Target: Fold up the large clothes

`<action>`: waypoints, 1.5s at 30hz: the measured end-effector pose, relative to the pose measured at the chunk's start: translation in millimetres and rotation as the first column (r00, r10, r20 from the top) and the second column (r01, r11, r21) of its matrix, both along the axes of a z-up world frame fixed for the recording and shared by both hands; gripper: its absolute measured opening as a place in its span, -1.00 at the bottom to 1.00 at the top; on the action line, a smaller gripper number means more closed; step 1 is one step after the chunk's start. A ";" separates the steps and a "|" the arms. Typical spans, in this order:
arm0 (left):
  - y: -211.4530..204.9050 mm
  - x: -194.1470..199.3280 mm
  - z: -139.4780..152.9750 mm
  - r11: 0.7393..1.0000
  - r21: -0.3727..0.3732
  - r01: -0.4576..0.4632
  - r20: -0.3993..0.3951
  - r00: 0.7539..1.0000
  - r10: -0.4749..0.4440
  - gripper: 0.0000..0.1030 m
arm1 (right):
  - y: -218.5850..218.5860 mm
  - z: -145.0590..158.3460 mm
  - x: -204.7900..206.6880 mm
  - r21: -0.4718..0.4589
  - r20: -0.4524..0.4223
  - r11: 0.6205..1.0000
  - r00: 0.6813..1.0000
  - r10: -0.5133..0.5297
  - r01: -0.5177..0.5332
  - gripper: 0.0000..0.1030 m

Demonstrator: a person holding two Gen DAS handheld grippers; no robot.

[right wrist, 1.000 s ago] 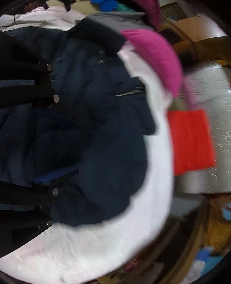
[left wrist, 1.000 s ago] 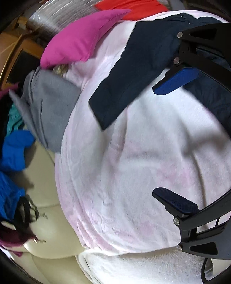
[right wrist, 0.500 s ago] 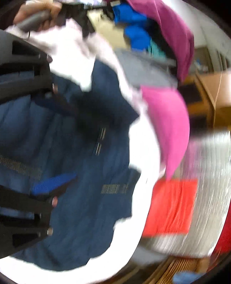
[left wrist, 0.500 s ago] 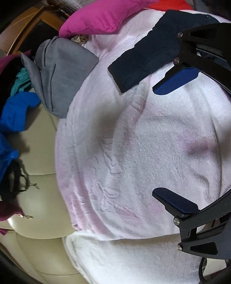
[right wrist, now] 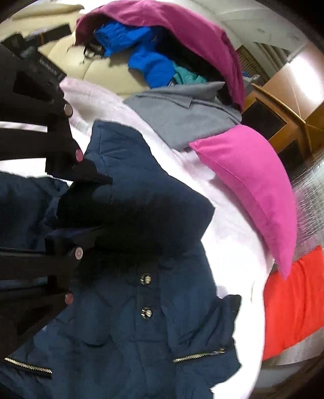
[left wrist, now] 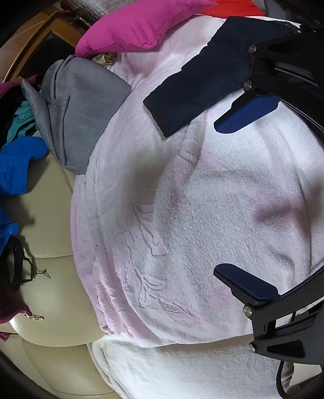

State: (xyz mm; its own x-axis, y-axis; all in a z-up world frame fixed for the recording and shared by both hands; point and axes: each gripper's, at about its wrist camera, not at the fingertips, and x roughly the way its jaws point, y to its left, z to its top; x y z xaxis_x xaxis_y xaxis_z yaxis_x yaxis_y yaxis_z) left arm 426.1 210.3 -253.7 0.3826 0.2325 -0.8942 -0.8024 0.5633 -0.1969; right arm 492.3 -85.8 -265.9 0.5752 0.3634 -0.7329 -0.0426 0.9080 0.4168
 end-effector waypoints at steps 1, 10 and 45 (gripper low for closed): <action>0.7 0.3 -0.7 1.000 -0.003 -0.002 -0.002 1.000 0.002 1.00 | 0.6 3.1 -4.2 -0.028 0.025 1.000 1.000 0.006 -0.006 -0.52; -5.4 2.5 -3.7 0.999 -0.036 0.002 0.001 1.000 -0.002 1.00 | -57.8 -37.8 -16.9 -0.008 -0.096 0.996 0.992 -0.084 0.084 -0.39; 17.9 -20.2 17.3 0.993 -0.008 -0.121 0.079 0.989 0.121 1.00 | 98.6 22.7 -7.5 -0.660 0.180 0.734 0.915 0.361 -0.160 -0.71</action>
